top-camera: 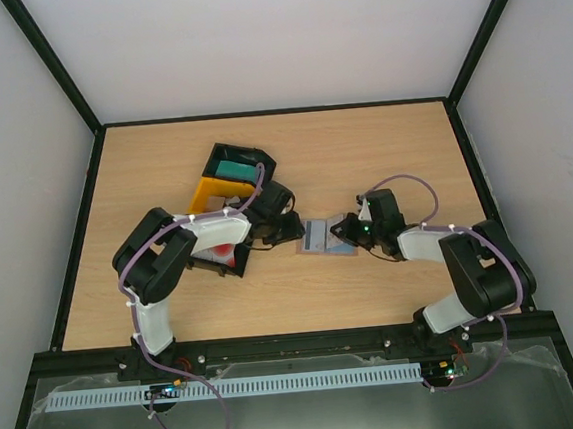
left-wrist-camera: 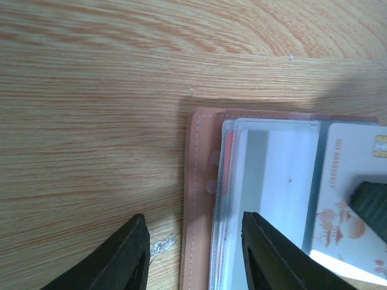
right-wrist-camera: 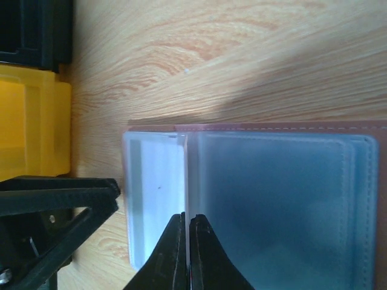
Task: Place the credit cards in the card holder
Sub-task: Insert the credit card into the card holder.
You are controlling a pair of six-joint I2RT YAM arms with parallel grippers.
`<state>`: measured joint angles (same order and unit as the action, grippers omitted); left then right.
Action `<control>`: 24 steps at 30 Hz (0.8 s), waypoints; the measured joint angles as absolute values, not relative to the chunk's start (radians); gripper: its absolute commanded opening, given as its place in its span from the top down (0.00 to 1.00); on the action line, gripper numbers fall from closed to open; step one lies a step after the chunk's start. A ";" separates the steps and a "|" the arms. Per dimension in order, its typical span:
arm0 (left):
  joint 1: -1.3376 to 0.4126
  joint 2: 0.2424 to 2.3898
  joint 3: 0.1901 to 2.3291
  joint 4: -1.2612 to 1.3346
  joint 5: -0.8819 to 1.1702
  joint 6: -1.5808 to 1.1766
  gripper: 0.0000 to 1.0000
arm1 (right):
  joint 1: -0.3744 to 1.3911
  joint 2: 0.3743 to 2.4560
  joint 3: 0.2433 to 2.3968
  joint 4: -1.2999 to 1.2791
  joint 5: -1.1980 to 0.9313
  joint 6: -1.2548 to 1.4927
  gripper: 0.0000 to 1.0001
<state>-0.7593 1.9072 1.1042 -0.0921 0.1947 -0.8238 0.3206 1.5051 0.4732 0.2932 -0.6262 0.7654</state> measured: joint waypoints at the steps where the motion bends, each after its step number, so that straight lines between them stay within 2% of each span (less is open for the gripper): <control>1: -0.759 1.907 1.105 -0.094 0.191 -0.823 0.56 | 0.321 1.488 0.467 0.294 -0.622 0.771 0.98; 9: -0.769 1.907 1.105 -0.101 0.167 -0.818 0.55 | 0.321 1.435 0.461 0.310 -0.603 0.798 0.98; 24: -0.776 1.906 1.106 -0.101 0.157 -0.818 0.56 | 0.331 1.549 0.453 0.403 -0.630 0.834 0.98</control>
